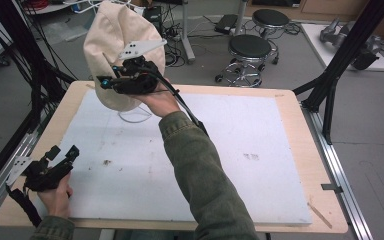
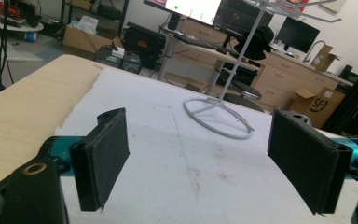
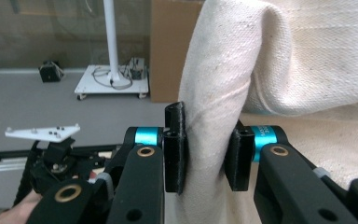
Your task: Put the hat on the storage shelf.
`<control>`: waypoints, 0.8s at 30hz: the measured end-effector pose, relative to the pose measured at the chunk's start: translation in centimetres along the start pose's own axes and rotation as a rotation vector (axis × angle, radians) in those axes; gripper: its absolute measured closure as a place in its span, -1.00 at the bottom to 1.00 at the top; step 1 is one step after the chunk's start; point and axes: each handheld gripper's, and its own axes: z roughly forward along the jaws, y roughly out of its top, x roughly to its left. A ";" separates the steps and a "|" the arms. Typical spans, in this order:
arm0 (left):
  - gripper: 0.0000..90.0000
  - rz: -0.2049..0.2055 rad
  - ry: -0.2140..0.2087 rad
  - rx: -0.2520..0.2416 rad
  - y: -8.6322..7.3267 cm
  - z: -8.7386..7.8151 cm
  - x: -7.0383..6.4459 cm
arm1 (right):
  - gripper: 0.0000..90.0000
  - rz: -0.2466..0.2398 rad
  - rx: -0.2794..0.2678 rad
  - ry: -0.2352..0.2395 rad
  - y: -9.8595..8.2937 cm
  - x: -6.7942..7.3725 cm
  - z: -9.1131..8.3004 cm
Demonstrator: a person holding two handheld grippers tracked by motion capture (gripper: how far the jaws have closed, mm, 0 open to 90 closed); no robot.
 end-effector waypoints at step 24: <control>-0.54 0.005 -0.005 0.007 -0.1 0.2 -0.2 | 0.26 0.135 -0.019 -0.043 -3.9 -0.8 0.5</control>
